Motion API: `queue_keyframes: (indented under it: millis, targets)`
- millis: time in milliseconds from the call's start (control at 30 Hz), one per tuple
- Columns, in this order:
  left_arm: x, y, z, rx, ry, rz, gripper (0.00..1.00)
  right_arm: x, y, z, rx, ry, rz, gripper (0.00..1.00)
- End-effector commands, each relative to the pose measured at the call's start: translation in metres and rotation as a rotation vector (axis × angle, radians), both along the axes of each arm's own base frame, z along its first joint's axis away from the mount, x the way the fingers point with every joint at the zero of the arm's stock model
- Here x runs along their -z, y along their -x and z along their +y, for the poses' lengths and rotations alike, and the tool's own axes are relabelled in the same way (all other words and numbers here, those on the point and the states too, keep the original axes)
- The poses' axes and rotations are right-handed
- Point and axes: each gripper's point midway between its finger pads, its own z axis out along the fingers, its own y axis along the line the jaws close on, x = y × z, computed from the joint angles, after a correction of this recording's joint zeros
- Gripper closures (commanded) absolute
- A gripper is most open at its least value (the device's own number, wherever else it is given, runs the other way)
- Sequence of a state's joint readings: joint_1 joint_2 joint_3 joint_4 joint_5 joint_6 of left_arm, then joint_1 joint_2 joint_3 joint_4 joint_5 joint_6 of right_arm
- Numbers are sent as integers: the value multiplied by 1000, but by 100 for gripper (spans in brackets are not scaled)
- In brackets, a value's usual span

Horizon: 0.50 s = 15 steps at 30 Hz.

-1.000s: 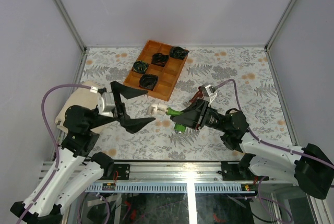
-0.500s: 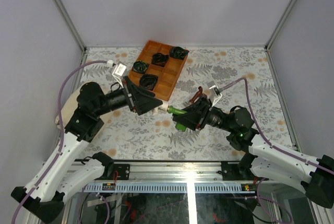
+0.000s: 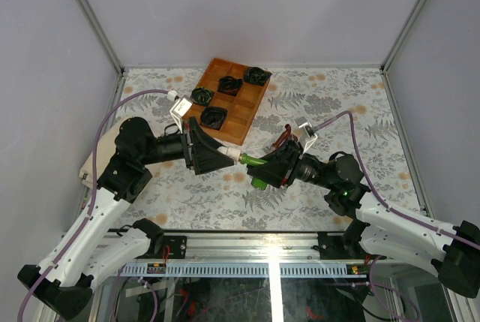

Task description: Install the water faucets

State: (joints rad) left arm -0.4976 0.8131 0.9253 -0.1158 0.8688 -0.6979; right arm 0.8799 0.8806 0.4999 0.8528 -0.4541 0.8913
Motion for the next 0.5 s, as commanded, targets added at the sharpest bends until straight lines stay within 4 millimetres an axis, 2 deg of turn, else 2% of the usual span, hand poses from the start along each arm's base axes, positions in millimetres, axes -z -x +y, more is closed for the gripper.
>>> queue_keyframes:
  millis: [0,100,233,367,467]
  targets:
    - [-8,10,0,59,20,-121,30,-49,13,-9,-37,-144,-93,100]
    - [-7,10,-1,78,15,-147,43,-51,15,-10,-55,-165,-72,100]
    - [-1,6,-2,88,-9,-203,73,-52,17,-9,-87,-196,-21,100]
    - [9,3,-3,122,-43,-323,82,-52,14,-7,-112,-217,85,100]
    - [16,-1,-1,114,-66,-490,86,-42,6,-1,-119,-188,221,100]
